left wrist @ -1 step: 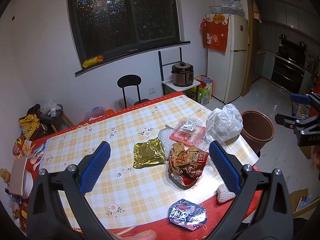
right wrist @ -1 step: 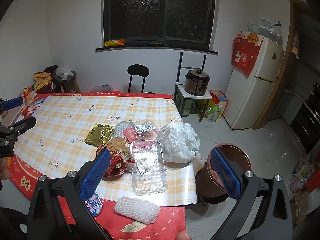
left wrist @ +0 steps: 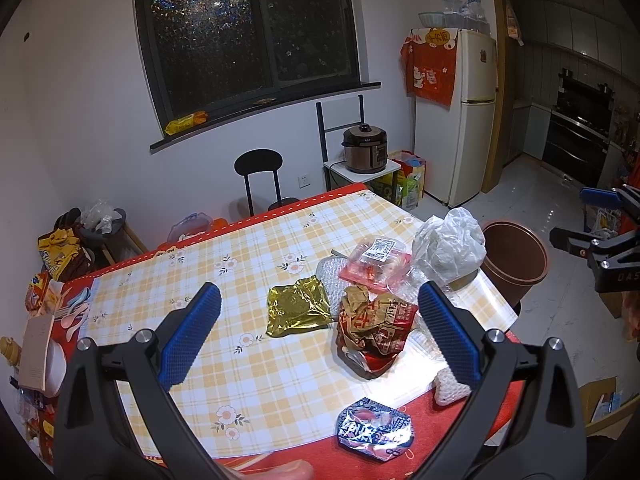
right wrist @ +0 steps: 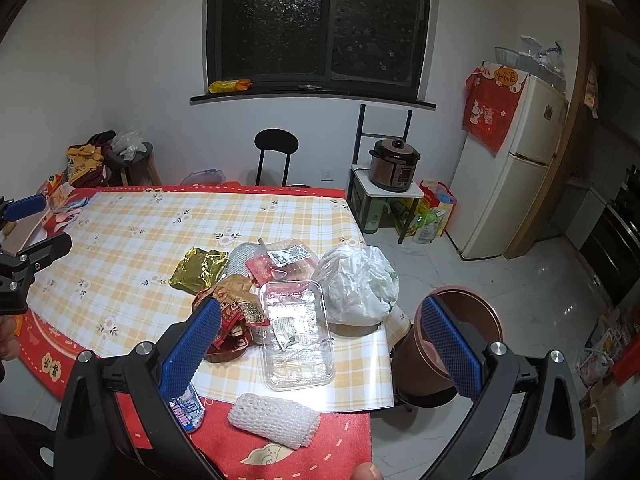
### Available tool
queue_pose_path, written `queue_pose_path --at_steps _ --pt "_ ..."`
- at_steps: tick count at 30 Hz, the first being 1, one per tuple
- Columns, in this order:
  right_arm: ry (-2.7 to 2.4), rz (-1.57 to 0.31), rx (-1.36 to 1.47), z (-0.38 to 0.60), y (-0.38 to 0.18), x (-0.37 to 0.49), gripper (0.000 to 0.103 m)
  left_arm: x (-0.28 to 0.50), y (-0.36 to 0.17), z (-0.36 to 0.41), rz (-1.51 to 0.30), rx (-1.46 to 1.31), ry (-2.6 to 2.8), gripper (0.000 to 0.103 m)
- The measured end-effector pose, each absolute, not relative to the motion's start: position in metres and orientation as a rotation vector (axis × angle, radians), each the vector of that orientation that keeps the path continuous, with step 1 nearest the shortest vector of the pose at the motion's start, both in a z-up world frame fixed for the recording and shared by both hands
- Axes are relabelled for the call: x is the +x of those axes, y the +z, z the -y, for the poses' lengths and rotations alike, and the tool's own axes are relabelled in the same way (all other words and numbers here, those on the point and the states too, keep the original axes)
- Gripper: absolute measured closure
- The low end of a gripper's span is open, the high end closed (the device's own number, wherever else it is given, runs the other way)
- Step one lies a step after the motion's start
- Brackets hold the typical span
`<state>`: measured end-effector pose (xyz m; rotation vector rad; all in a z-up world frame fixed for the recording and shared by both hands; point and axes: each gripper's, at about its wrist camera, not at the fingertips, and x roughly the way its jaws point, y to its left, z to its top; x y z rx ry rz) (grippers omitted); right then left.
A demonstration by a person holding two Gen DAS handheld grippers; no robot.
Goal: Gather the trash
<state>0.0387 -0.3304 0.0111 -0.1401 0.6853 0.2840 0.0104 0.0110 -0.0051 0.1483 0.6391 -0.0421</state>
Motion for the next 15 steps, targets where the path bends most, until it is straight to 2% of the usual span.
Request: queue_pose_path --at_steps 15 --pt "0.285 -0.686 -0.139 0.3316 0.0122 0.0385 0.004 0.0127 -0.0046 -0.0091 -0.642 0.151 -0.042 0.006"
